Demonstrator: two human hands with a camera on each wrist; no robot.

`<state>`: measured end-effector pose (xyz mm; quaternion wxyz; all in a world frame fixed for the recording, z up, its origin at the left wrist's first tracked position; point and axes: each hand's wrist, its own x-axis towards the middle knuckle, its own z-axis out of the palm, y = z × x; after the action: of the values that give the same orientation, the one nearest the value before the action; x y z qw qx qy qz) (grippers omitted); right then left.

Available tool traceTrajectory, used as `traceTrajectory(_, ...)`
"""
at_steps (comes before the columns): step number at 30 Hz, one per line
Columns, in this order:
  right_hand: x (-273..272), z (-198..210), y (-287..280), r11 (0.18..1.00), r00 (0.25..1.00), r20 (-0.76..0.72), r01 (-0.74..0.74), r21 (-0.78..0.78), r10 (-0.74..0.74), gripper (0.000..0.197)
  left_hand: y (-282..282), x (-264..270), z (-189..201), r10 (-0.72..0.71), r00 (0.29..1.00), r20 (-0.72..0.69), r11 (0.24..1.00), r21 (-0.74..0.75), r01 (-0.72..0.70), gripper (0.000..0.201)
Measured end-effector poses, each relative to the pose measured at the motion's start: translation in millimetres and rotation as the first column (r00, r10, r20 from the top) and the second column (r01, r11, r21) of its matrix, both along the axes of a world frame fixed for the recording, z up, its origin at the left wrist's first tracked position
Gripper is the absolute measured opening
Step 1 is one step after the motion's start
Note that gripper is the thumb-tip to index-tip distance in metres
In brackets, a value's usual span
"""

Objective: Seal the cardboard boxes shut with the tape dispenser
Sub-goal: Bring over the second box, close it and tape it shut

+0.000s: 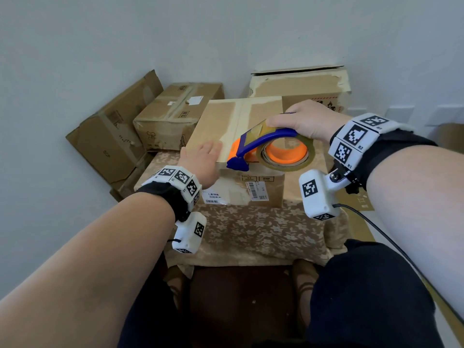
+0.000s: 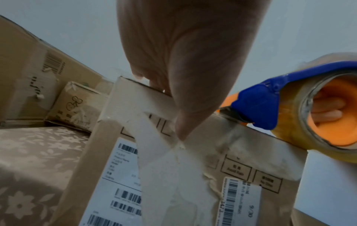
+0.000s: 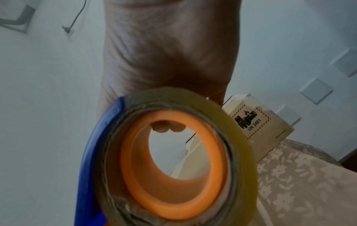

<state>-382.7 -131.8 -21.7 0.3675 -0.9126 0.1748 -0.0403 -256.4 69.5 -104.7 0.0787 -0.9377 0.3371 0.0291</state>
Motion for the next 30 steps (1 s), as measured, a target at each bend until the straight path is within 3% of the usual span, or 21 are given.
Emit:
traceTrajectory(2, 1, -4, -3, 0.998, 0.999, -0.034, 0.018, 0.056, -0.016, 0.047, -4, 0, -1, -0.040, 0.999, -0.023, 0.999, -0.021, 0.040, 0.079)
traceTrajectory(6, 1, -15, -6, 0.906, 0.987, -0.124, 0.140, 0.399, -0.098, 0.058, -7, 3, -3, -0.081, 0.996, -0.038, 0.996, -0.046, 0.079, 0.080)
traceTrajectory(10, 2, -14, 0, 0.833, 0.981, -0.183, 0.159, 0.530, -0.071, 0.042, -5, 8, -8, -0.085, 0.996, -0.026, 0.995, -0.058, 0.084, 0.078)
traceTrajectory(14, 5, -13, 9, 0.808, 0.979, -0.192, 0.164, 0.566, -0.065, 0.050, -2, 13, -9, -0.076, 0.997, -0.023, 0.995, -0.065, 0.074, 0.077)
traceTrajectory(20, 20, -16, 43, 0.775, 0.982, -0.190, 0.116, 0.621, 0.005, 0.042, 25, 37, -10, -0.012, 0.999, -0.040, 0.997, -0.072, 0.009, 0.071)
traceTrajectory(26, 34, -14, 62, 0.828, 0.984, -0.180, 0.113, 0.549, -0.015, 0.043, 39, 48, -2, -0.034, 0.998, -0.058, 0.998, -0.047, 0.031, 0.078)
traceTrajectory(30, 39, -10, 57, 0.904, 0.996, -0.064, 0.087, 0.419, -0.066, 0.045, 37, 51, 5, -0.078, 0.994, -0.071, 0.996, -0.054, 0.074, 0.082)
